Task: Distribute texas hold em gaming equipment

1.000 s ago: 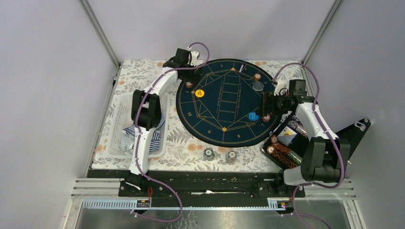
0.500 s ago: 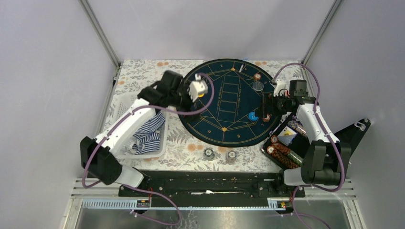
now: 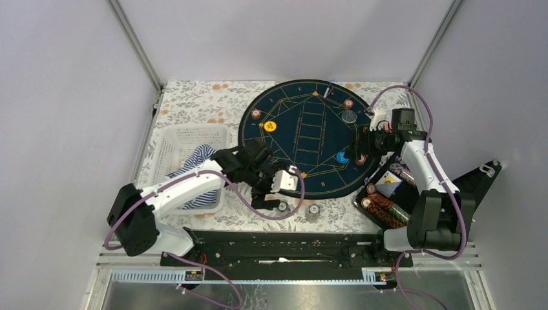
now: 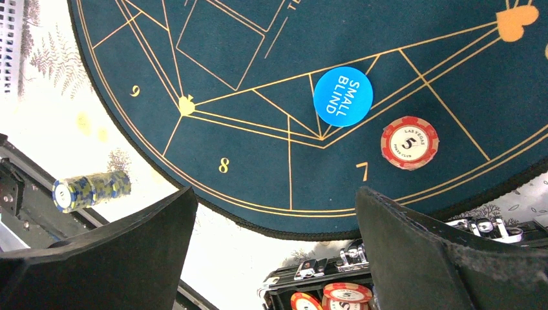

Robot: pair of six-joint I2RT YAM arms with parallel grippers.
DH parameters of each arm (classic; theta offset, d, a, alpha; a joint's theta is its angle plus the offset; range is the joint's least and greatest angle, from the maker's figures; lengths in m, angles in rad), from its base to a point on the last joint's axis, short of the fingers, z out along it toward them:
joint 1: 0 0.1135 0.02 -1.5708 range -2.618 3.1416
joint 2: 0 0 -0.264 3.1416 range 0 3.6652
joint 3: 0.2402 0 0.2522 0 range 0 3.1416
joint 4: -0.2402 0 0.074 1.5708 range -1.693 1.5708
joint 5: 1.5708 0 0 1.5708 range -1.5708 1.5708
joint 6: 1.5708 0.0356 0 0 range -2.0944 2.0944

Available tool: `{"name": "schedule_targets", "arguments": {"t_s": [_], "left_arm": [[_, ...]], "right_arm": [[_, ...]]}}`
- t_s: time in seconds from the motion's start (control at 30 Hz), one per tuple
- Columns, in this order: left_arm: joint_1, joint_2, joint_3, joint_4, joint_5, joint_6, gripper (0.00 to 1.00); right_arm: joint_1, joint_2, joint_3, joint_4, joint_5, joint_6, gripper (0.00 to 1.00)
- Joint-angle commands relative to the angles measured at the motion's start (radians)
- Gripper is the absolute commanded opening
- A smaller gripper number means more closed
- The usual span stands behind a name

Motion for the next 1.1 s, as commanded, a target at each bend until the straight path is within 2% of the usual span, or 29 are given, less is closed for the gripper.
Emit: {"name": "schedule_targets", "arguments": {"t_s": [0.0, 0.23, 0.53, 0.73, 1.07], "left_arm": [[-0.048, 0.078, 0.026, 0.055, 0.001, 0.148, 0.99], [-0.092, 0.195, 0.063, 0.055, -0.012, 0.216, 0.97], [-0.139, 0.275, 0.033, 0.094, -0.030, 0.245, 0.89], [-0.169, 0.299, -0.002, 0.175, -0.044, 0.206, 0.81], [-0.188, 0.344, -0.032, 0.205, -0.066, 0.207, 0.63]], "right_arm": [[0.002, -0.020, -0.001, -0.019, -0.030, -0.022, 1.00], [0.003, -0.028, -0.010, -0.024, -0.032, -0.028, 1.00], [0.002, -0.023, -0.010, -0.025, -0.035, -0.031, 1.00], [0.002, -0.020, -0.010, -0.029, -0.036, -0.033, 1.00], [0.002, -0.018, -0.012, -0.030, -0.038, -0.034, 1.00]]}}
